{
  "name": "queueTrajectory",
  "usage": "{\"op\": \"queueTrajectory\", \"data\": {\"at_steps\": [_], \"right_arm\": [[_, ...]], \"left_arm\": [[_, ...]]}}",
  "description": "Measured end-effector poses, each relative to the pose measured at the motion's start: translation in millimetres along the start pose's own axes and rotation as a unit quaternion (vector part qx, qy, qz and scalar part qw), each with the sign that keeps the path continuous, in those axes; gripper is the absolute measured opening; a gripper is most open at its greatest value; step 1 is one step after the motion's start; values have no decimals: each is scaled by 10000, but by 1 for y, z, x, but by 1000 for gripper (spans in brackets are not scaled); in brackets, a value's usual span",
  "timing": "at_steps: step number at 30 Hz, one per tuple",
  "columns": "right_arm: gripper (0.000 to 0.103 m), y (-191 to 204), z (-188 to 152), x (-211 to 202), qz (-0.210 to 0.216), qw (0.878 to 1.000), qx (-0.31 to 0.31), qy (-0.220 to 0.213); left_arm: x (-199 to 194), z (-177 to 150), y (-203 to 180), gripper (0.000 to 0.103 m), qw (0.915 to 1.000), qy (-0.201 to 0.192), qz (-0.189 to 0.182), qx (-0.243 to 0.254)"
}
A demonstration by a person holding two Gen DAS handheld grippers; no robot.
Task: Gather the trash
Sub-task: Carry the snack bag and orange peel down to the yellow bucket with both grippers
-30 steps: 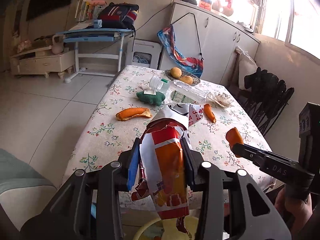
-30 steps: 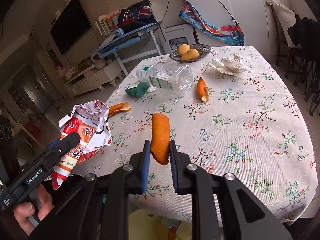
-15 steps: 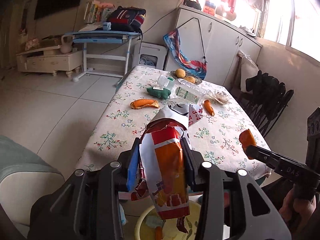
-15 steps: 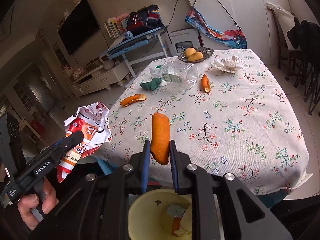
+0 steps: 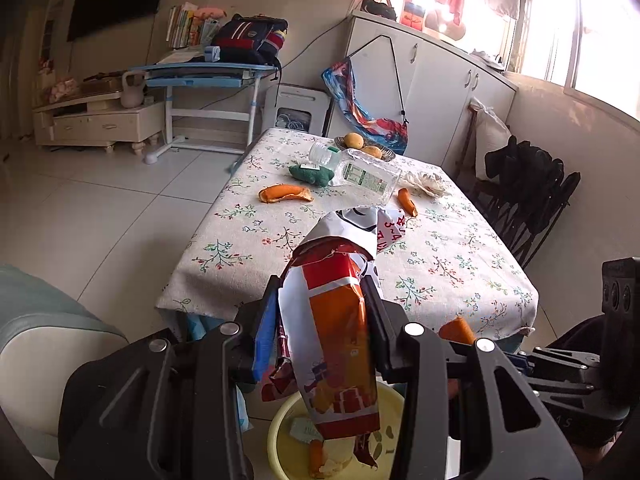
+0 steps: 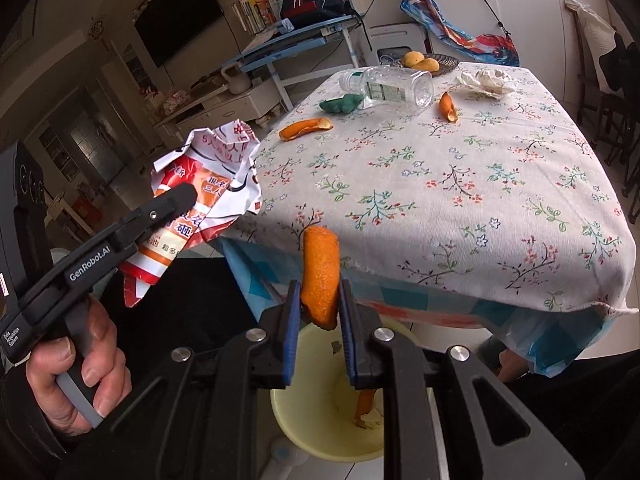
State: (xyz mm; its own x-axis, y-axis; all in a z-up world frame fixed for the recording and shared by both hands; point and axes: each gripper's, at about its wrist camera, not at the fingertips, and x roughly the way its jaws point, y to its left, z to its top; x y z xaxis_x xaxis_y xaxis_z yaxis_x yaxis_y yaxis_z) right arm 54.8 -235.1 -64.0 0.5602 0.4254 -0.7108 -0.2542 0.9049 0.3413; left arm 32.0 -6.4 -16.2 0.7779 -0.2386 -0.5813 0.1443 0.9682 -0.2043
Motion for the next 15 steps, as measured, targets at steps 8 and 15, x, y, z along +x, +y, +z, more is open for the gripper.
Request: {"op": "queueTrajectory", "data": {"at_steps": [8, 15], "right_arm": [[20, 5, -18, 14, -11, 9992, 20, 394], [20, 8, -25, 20, -50, 9984, -42, 556]], "left_arm": [[-6, -10, -3, 38, 10000, 65, -25, 56], [-2, -8, -4, 38, 9999, 124, -19, 79]]}}
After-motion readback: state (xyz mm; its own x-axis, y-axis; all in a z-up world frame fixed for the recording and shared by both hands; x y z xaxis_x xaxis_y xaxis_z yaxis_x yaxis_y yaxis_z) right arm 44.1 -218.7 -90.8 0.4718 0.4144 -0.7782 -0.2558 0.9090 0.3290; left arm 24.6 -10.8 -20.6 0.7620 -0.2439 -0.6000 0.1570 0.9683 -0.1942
